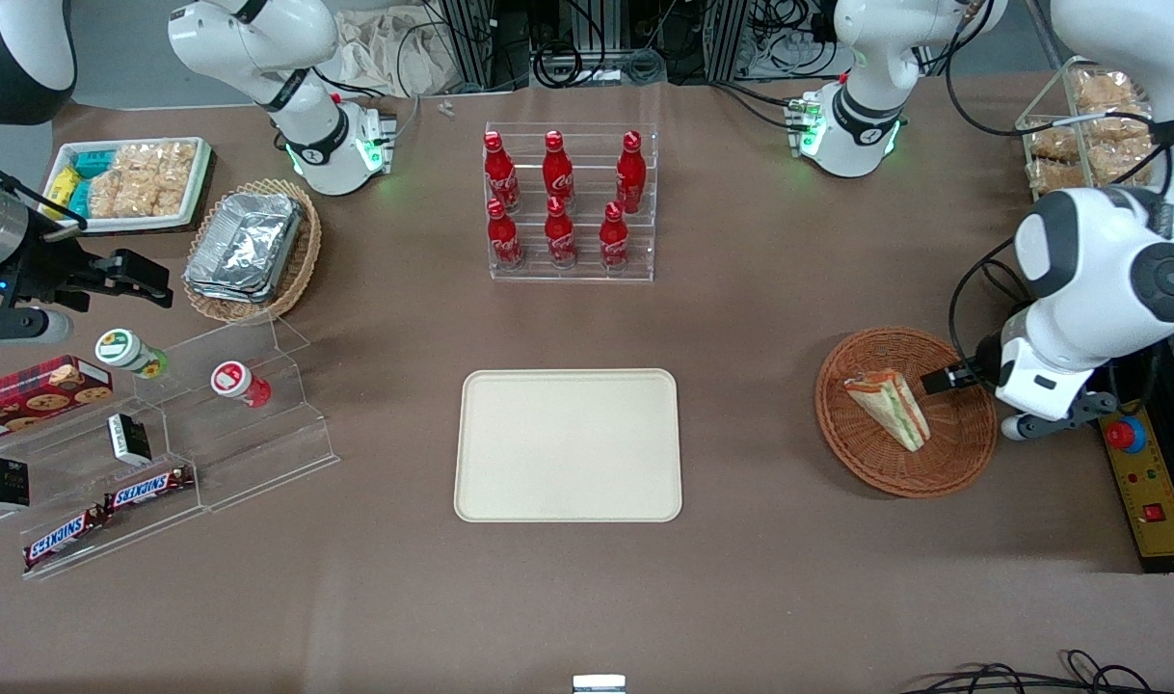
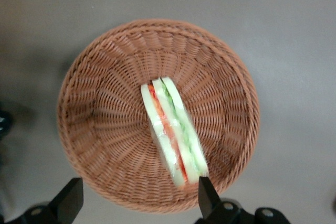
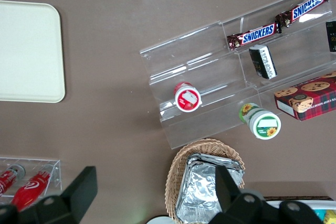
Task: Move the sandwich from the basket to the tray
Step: 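Lower the left gripper and close it on the wrapped sandwich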
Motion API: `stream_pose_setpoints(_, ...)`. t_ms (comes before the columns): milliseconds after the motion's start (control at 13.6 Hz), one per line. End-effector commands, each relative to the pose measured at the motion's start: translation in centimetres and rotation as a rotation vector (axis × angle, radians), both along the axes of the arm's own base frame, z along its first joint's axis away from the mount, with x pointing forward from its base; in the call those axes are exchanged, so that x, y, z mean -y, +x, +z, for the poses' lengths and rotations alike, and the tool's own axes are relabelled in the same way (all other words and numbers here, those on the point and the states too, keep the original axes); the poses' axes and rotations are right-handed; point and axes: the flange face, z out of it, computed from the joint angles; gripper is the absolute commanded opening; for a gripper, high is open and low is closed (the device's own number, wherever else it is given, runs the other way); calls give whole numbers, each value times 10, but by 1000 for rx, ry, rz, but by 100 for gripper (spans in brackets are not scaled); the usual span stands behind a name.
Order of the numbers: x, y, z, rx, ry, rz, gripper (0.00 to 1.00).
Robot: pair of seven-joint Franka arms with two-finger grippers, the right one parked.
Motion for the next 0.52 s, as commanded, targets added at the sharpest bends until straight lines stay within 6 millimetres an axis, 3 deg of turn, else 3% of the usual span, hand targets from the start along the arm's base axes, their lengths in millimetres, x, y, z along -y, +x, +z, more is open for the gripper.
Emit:
stream_pose_setpoints(0, 3, 2, -29, 32, -7, 151, 98)
stream_pose_setpoints(442, 7, 2, -87, 69, -25, 257, 98)
